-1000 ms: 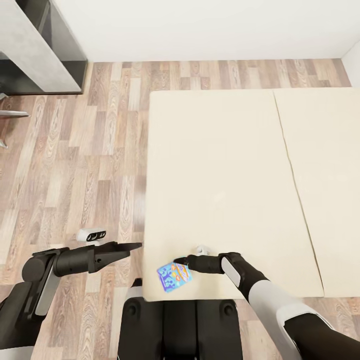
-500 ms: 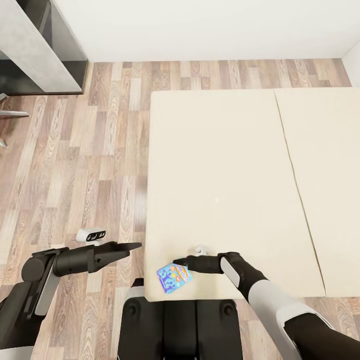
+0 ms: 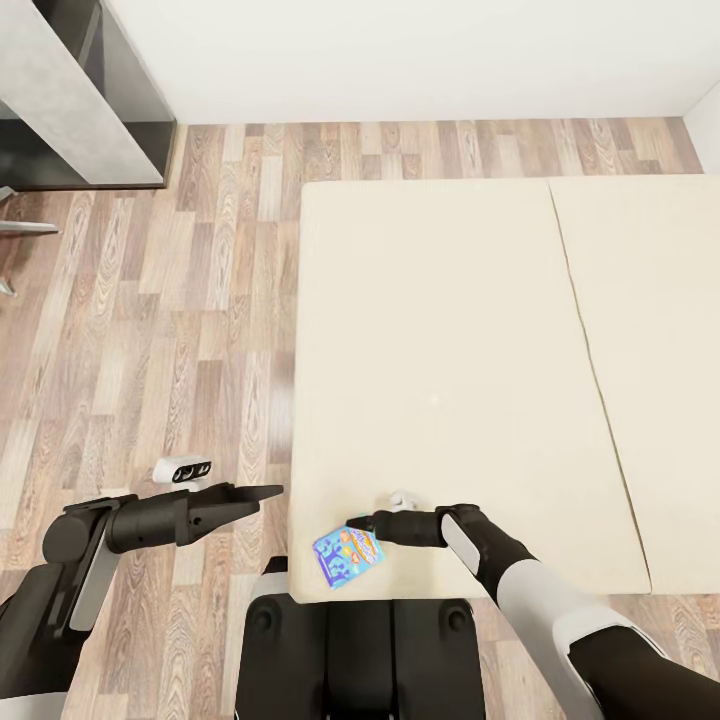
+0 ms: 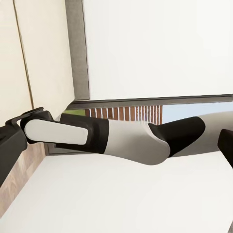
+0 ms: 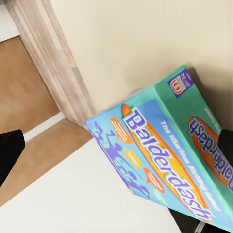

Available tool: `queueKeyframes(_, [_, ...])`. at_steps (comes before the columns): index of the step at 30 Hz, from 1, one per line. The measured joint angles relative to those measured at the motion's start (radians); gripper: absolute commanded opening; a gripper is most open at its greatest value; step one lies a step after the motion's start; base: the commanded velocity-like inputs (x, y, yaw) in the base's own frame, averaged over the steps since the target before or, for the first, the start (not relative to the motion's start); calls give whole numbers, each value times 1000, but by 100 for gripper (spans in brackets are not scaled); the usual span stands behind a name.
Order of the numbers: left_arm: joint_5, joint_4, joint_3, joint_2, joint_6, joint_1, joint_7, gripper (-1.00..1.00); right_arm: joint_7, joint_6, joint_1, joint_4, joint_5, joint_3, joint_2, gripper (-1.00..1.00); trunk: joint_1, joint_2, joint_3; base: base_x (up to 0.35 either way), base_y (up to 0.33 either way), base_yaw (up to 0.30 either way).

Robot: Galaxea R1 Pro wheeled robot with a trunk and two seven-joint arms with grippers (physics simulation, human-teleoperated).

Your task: Put all the toys in the child's room - the three board games (two on the bed and one on the table), the two jigsaw puzzles on the table, and the tennis ball on the table - inside the toy box on the table in the child's room.

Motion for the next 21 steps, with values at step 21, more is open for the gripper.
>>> queueKeyframes(21, [0,0,2,0,0,0,0,100,7,-6,0,0,-1,-2,0,100,0,0,0,0,0,0])
